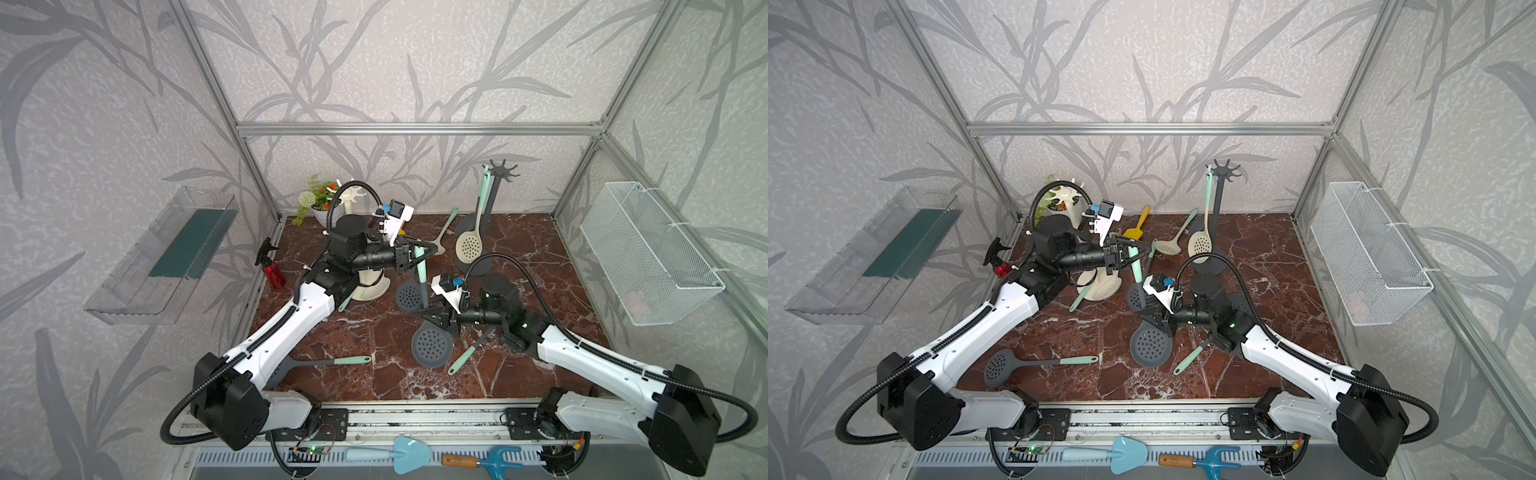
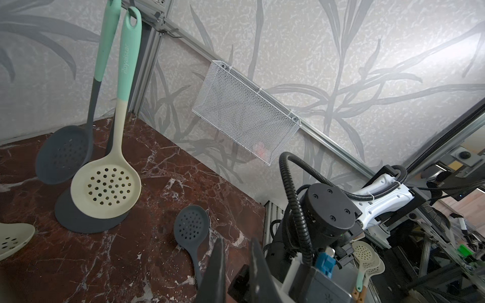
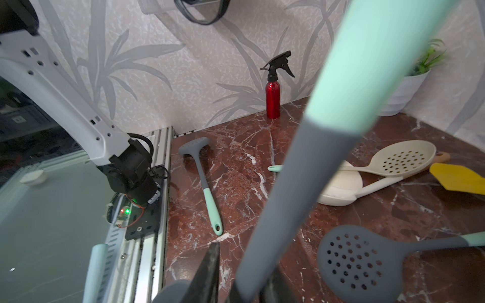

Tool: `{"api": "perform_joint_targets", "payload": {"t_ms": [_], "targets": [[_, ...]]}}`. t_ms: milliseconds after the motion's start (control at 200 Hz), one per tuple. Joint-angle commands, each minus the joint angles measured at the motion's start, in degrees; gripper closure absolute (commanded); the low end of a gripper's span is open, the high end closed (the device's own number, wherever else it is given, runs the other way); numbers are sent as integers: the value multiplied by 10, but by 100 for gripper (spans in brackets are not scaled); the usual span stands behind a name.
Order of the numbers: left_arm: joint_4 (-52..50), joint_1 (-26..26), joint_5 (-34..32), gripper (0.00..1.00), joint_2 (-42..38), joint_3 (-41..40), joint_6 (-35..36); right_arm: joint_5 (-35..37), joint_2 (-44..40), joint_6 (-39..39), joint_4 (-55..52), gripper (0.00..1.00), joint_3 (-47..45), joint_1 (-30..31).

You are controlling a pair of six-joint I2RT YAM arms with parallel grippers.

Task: Hang the skimmer on the kitchen utensil rack
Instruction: Pick up the skimmer from the center of the board.

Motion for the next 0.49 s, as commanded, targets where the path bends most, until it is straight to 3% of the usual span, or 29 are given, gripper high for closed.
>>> {"api": "perform_joint_targets", "payload": {"t_ms": [0,80,165,260,365,490], "targets": [[-5,-2,25,100,6,32,17,-56,-14,26,51,100,-3,-21],[-31,-1,12,99,11,45,21,-54,-13,26,43,100,3,-29],[-79,-2,-13,66,4,57,35,-37,-11,28,32,100,5,-46],[-139,-6,-73,41,-31,57,52,-38,-9,41,25,100,2,-82],[-180,-15,-179,28,-88,27,68,-37,-10,62,28,100,-2,-127],[-205,-16,-261,24,-116,-2,79,-33,-14,63,11,100,8,-166]]}}
